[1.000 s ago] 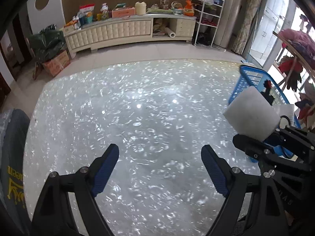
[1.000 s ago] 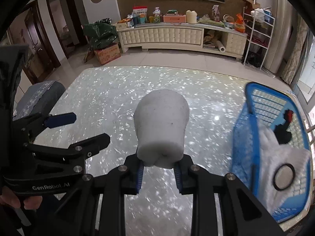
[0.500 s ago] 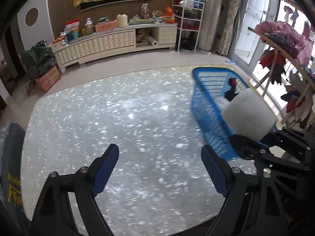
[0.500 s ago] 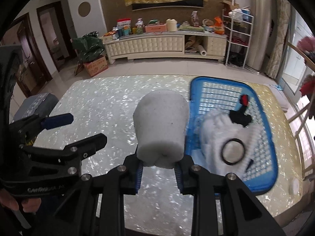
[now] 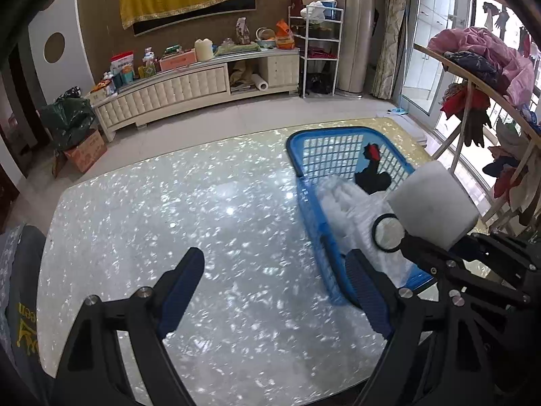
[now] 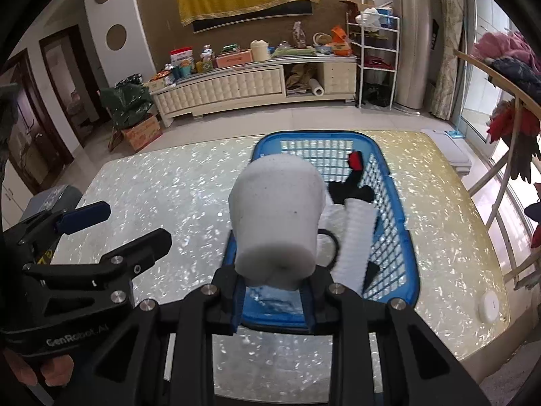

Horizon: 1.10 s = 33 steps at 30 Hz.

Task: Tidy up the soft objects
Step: 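Lower the sponge into the blue basket and open the right gripper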

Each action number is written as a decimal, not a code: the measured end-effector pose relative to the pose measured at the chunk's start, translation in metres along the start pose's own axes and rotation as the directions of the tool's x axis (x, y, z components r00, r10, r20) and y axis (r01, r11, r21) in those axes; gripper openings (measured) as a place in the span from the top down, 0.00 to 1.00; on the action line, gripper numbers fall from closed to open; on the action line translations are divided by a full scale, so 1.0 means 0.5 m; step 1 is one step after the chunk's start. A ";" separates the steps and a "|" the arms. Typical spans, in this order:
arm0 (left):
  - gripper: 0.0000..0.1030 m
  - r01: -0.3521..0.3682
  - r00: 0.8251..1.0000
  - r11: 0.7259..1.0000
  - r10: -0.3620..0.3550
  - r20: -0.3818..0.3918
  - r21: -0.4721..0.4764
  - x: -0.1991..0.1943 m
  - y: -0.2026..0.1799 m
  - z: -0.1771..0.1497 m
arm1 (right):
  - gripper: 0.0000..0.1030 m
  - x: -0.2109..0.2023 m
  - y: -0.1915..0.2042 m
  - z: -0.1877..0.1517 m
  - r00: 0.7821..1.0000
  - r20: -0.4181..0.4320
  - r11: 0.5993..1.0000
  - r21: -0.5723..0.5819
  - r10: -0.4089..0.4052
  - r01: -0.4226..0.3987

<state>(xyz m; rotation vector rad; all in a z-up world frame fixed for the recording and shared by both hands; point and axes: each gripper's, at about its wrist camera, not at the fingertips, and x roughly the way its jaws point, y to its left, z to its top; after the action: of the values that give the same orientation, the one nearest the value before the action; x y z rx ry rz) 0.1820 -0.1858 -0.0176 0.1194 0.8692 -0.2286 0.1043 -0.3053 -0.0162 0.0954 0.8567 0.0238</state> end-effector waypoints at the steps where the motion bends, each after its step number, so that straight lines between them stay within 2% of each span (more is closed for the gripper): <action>1: 0.18 0.002 1.000 1.000 -0.002 0.000 0.003 0.002 -0.004 0.002 | 0.75 0.001 -0.004 0.001 1.000 -0.001 1.000 0.003 -0.004 0.004; 11: 0.18 0.019 0.999 1.000 -0.018 -0.030 0.014 0.057 -0.042 0.030 | 0.74 0.023 -0.036 0.008 1.000 -0.020 1.000 0.027 0.004 -0.004; 19: 0.18 0.012 0.998 1.000 -0.011 -0.060 0.017 0.113 -0.049 0.046 | 0.73 0.070 -0.038 0.019 0.997 -0.072 0.999 0.038 0.009 -0.006; 25: 0.18 0.006 0.997 1.000 -0.004 -0.072 0.024 0.146 -0.050 0.058 | 0.67 0.091 -0.046 0.030 0.995 -0.097 0.998 0.056 0.010 -0.005; 27: 0.18 -0.007 0.998 0.999 0.009 -0.061 0.037 0.151 -0.053 0.063 | 0.53 0.095 -0.050 0.031 0.994 -0.104 0.998 0.062 -0.015 0.022; 33: 0.18 -0.001 0.997 1.000 0.002 -0.072 0.010 0.162 -0.034 0.064 | 0.30 0.096 -0.065 0.024 0.993 -0.117 0.995 0.095 -0.025 0.036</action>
<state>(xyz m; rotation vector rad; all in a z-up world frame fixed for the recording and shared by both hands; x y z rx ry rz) 0.2520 -0.2209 -0.0592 0.1380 0.9398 -0.2282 0.1443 -0.3359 -0.0474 0.1738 0.9752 -0.0414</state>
